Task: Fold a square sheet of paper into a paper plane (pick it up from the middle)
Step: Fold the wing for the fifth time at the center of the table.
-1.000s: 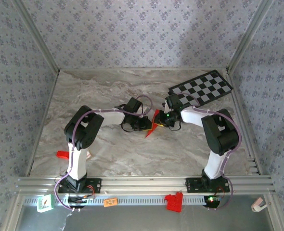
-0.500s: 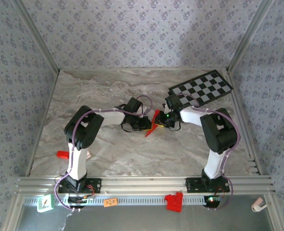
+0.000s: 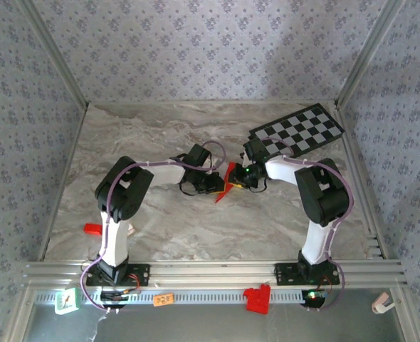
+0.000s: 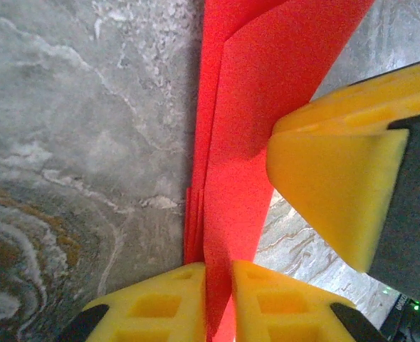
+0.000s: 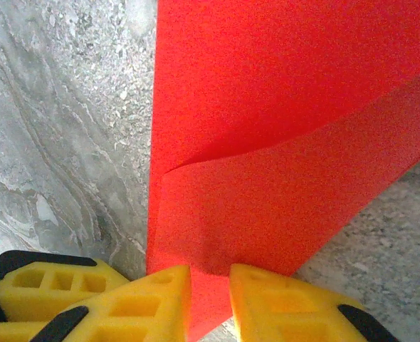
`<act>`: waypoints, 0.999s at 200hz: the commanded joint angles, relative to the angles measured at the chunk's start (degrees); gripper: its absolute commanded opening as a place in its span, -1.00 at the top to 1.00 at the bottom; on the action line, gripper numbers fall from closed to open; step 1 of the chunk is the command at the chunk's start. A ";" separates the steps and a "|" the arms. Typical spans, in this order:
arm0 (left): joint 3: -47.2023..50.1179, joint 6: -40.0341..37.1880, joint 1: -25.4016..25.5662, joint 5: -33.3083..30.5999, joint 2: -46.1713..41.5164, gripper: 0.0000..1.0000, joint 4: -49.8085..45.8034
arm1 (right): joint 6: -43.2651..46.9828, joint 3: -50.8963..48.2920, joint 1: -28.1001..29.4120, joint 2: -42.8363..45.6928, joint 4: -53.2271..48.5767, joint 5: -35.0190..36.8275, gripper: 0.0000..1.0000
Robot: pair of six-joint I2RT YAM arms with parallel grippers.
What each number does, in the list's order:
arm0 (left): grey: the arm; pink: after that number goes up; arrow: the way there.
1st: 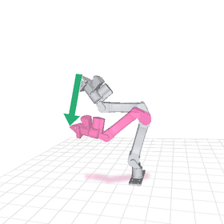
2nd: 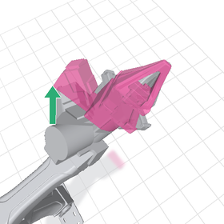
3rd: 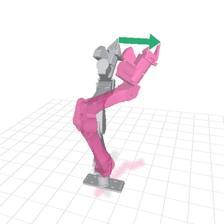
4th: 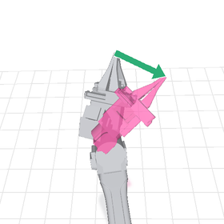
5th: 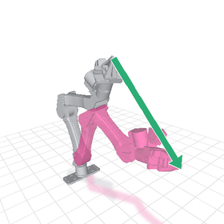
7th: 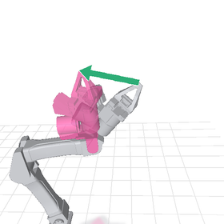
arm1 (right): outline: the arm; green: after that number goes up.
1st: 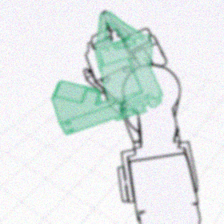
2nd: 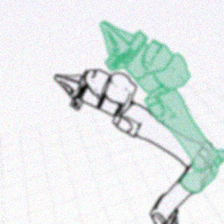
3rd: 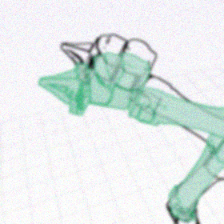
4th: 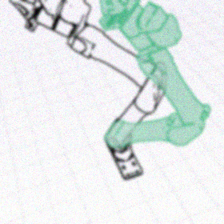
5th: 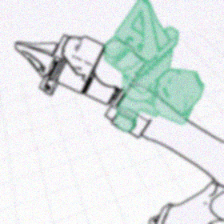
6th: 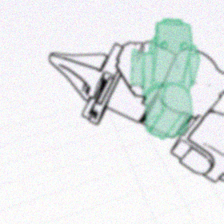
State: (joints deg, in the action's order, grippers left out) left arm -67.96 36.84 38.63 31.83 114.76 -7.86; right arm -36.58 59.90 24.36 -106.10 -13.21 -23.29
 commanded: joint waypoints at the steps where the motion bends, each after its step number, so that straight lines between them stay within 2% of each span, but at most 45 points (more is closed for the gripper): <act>1: 0.97 0.25 -0.05 -3.71 -4.06 0.59 -5.96 | 0.08 0.92 -0.02 -2.35 -4.73 3.82 0.51; 27: 1.24 1.26 -0.14 -6.27 -8.62 0.47 -6.46 | 0.10 1.32 0.11 -2.62 -5.56 4.03 0.51; 48: 1.94 3.18 -0.05 -6.88 -10.46 0.48 -5.15 | 0.09 1.76 0.14 -2.95 -6.43 4.13 0.51; 70: 2.67 5.00 0.54 -4.18 -11.05 0.56 -1.33 | 0.11 2.27 0.25 -3.14 -7.21 4.30 0.52; 125: 2.10 7.58 2.28 3.30 -6.37 0.77 4.49 | 0.10 2.88 0.29 -3.44 -7.91 4.20 0.52; 200: 2.45 6.82 2.67 2.17 -2.21 0.83 2.73 | 0.10 3.28 0.33 -3.50 -8.36 3.82 0.53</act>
State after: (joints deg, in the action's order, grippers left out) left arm -65.82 43.62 41.17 33.63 111.35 -4.89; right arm -36.58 62.96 24.53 -107.44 -17.58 -22.61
